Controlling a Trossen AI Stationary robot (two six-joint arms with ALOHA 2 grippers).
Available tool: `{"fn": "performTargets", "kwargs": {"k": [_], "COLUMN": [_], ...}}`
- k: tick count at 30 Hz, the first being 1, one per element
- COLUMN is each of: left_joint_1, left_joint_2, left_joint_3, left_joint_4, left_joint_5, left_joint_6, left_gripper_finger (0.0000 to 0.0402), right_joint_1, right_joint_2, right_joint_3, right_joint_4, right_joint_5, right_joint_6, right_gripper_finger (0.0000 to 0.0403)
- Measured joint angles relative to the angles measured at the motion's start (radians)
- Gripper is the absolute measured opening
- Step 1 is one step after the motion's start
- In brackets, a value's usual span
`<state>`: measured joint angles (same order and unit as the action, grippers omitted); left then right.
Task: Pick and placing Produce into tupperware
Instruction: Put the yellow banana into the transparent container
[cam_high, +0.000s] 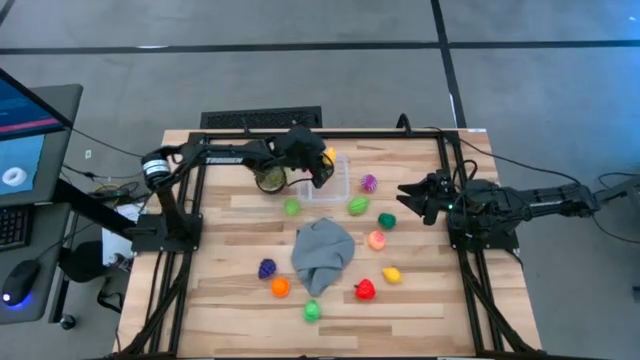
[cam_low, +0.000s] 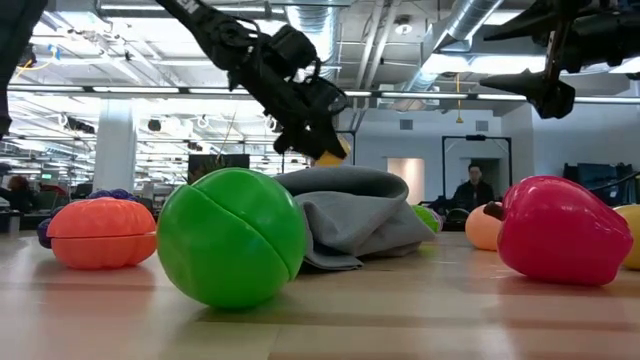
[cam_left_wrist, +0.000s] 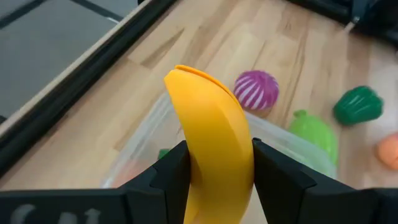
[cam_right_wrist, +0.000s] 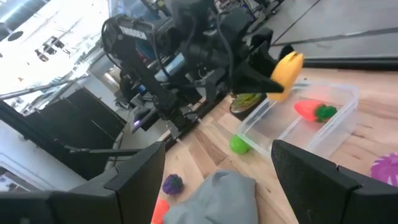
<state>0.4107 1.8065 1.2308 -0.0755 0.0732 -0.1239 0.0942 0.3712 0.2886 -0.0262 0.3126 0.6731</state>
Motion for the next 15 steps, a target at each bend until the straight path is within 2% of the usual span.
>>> {"fn": "performTargets", "kwargs": {"k": [9, 15], "left_joint_1": [0.007, 0.019], "left_joint_2": [0.046, 0.045], "left_joint_3": [0.081, 0.082], "left_joint_4": [-0.191, -0.226], "left_joint_5": [-0.003, -0.034], "left_joint_6": [0.125, 0.158], "left_gripper_finger": [0.0144, 0.0144], "right_joint_1": [0.021, 0.012], "right_joint_2": [0.026, 0.041], "right_joint_3": [0.0, 0.0], "right_joint_4": [-0.005, 0.005], "right_joint_5": [0.001, 0.004], "right_joint_6": [0.001, 0.0], "right_gripper_finger": [0.0317, 0.0317]}}
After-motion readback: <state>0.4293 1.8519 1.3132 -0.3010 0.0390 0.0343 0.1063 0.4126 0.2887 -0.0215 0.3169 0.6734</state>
